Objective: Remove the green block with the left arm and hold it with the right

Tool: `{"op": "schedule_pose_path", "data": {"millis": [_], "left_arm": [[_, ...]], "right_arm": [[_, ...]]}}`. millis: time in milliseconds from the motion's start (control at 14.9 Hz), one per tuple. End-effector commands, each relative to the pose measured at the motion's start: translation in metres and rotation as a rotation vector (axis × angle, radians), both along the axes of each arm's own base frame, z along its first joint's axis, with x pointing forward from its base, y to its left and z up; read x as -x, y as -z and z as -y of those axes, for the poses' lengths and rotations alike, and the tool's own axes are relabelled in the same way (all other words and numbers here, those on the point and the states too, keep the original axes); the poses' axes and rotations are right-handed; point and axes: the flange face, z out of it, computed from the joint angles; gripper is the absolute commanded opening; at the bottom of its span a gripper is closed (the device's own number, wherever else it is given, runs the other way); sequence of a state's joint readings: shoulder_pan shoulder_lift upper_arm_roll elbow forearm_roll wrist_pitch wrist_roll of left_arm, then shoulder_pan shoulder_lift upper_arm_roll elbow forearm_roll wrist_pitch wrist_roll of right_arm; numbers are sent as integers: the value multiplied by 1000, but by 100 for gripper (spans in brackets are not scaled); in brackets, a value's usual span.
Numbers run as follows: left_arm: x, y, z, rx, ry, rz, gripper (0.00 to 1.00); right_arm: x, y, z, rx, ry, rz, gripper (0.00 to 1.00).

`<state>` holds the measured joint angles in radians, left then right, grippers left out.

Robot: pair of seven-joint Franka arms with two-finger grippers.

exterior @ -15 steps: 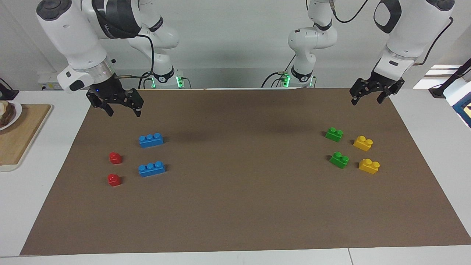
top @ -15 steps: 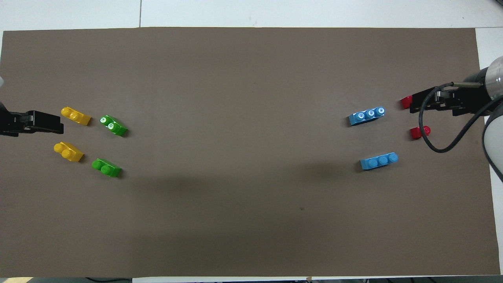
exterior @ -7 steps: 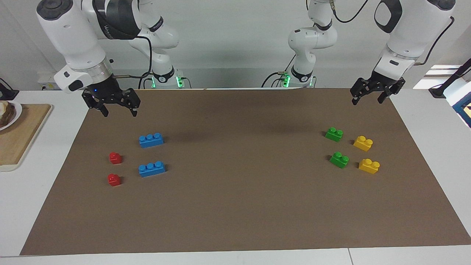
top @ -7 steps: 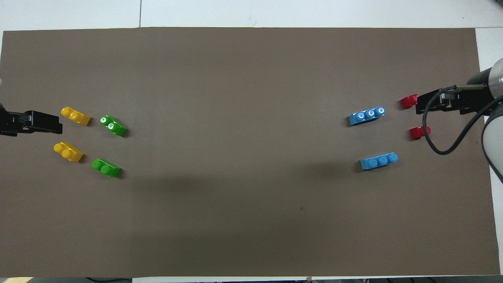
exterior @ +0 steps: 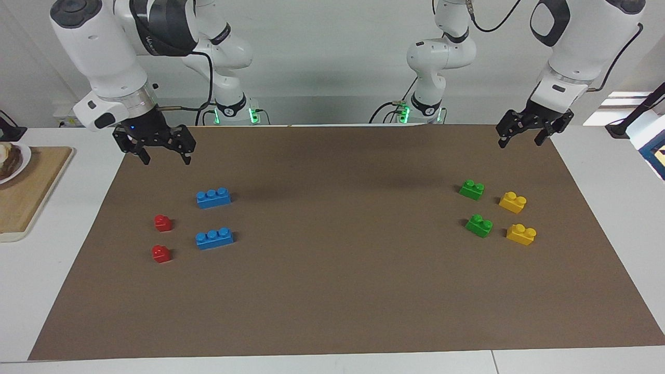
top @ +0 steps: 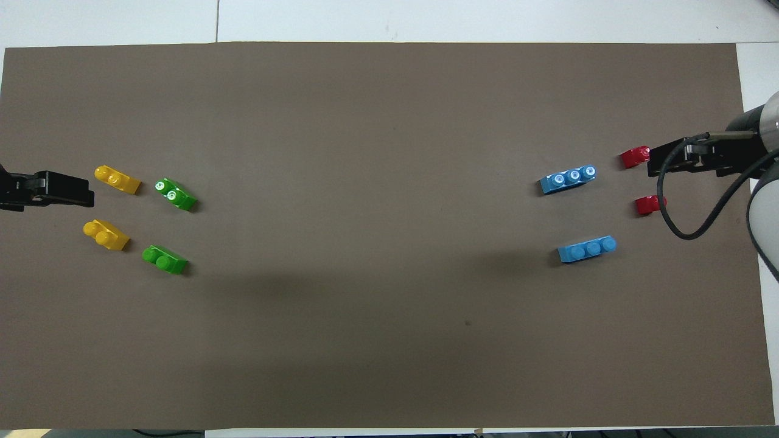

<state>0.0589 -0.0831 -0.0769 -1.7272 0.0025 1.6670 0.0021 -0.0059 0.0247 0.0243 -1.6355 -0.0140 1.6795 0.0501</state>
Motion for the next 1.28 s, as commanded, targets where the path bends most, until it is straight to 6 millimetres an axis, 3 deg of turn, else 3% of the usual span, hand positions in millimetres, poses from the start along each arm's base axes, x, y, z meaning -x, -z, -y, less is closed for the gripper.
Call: {"op": "schedule_pose_path", "data": {"millis": [0,1209], "left_arm": [[4,-7,-1,-3,3,5,100],[4,-8,3,1,-2,8,100]], "right_arm": [[8,-4,1,25,-30,-12,100],[11,-1,5,21,10,-22,100]]}}
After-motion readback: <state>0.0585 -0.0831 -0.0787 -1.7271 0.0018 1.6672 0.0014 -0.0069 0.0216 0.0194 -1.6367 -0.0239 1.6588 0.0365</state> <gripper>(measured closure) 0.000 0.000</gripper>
